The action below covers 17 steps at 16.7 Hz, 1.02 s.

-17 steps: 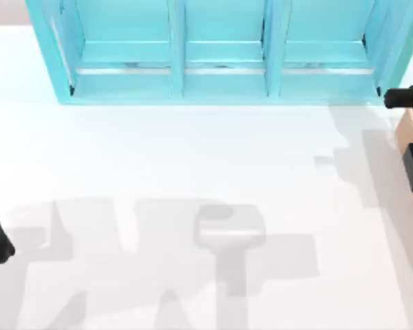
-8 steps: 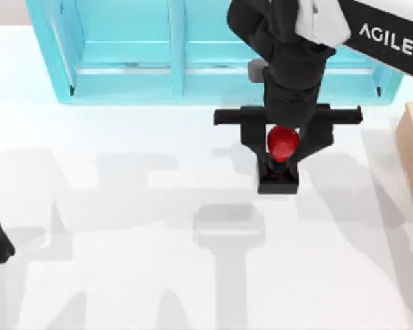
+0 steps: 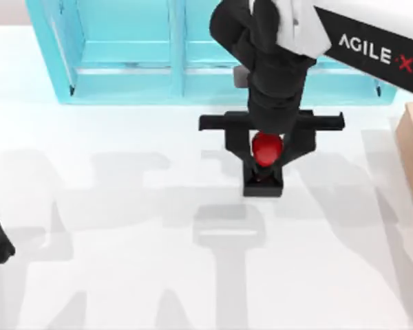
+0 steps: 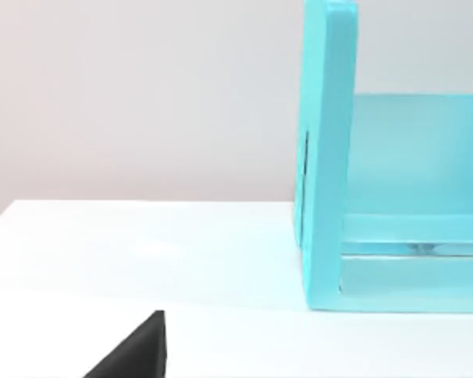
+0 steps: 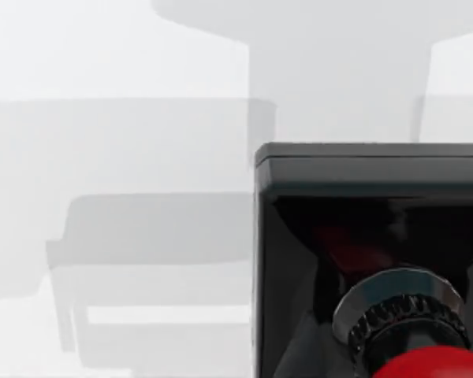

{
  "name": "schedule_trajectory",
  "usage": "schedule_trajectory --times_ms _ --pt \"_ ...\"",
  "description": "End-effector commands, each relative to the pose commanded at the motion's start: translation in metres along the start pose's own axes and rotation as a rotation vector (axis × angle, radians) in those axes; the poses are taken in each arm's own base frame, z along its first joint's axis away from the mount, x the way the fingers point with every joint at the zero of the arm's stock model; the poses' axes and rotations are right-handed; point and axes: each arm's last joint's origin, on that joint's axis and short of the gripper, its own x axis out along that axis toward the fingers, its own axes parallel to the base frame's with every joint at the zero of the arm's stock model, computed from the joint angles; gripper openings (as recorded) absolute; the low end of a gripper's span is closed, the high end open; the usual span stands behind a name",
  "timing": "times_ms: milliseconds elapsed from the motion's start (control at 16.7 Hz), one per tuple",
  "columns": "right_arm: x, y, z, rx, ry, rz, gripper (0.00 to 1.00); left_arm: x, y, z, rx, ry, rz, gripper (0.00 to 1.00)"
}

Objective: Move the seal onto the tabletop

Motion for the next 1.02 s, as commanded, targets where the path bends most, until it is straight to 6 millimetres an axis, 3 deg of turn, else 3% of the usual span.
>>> schedule_trajectory --times_ms 300,540,1020 --pt "0.036 0.002 0.0 -0.005 -0.007 0.003 0.0 0.0 0.0 0.0 0.0 0.0 0.0 1.0" --pt "0.04 0.002 0.0 -0.004 -0.005 0.001 0.0 0.0 0.0 0.0 0.0 0.0 0.0 1.0" --pt "0.04 0.002 0.0 -0.004 -0.005 0.001 0.6 0.0 0.0 0.0 0.0 0.0 0.0 1.0"
